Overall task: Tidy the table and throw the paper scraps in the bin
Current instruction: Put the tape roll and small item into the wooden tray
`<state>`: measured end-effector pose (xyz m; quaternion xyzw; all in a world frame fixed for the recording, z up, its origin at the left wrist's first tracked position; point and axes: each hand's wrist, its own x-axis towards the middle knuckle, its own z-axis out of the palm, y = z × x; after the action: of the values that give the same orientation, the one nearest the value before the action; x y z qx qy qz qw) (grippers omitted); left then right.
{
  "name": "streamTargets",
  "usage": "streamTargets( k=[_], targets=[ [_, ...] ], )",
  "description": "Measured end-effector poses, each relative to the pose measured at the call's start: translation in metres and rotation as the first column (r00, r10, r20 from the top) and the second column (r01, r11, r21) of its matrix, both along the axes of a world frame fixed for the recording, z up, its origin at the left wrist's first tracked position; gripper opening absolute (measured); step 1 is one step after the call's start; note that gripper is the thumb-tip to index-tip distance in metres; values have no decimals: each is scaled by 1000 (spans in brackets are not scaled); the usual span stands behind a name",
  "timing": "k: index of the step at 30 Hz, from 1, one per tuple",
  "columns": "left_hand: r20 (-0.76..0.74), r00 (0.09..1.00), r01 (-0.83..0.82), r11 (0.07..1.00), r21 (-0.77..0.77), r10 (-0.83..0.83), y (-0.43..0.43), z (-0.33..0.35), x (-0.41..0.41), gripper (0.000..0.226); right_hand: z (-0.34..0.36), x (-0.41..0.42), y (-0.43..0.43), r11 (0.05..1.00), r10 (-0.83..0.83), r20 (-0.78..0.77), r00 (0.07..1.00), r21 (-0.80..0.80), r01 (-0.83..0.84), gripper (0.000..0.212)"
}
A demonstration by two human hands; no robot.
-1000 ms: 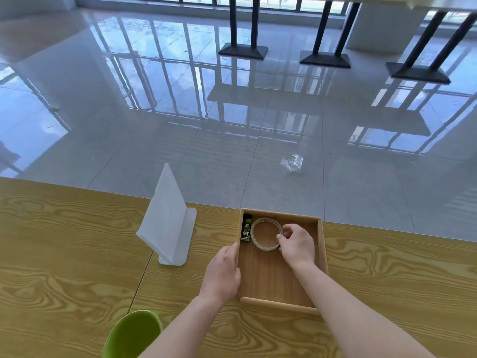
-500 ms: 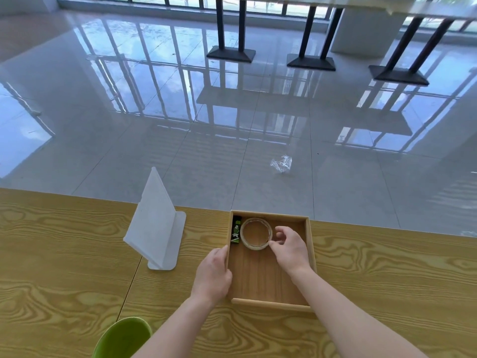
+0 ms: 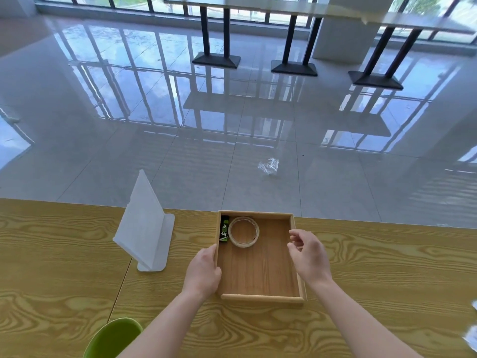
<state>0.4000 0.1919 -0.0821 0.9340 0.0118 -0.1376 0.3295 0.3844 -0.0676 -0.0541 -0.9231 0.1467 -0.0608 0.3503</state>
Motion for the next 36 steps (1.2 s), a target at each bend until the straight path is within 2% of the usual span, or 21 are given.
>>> streamTargets(
  k=[3, 5, 8, 10, 13, 30, 33, 36],
  targets=[
    [-12, 1000, -12, 1000, 0, 12, -1, -1, -1, 62, 1, -12, -9, 991, -82, 33, 996, -104, 85, 33],
    [-21, 999, -25, 1000, 3, 25, -1, -1, -2, 64, 0, -20, -16, 979, -164, 18, 986, -116, 165, 35],
    [-23, 999, -40, 999, 5, 40, -1, -1, -4, 66, -7, -27, -25, 974, -219, -145, 965, -85, 208, 44],
    [-23, 999, -47, 999, -1, 47, -1, 0, -4, 67, -12, -31, -27, 982, -189, -244, 951, -73, 177, 46],
    [-26, 998, -50, 999, -8, 50, 0, 1, -6, 66, -21, -37, -23, 993, -119, -303, 945, -46, 111, 40],
    [33, 986, -167, 984, 58, 166, 34, 10, -15, 58, -26, -27, 28, 1000, -4, -276, 961, 8, 6, 40],
    [33, 968, -248, 968, 24, 247, 43, 18, -19, 49, -27, -23, 38, 1000, 11, -281, 960, 23, -4, 40],
    [22, 882, -466, 878, -114, 471, 57, 33, -22, 27, -29, -22, 44, 999, 15, -275, 961, 36, -6, 40]
  ],
)
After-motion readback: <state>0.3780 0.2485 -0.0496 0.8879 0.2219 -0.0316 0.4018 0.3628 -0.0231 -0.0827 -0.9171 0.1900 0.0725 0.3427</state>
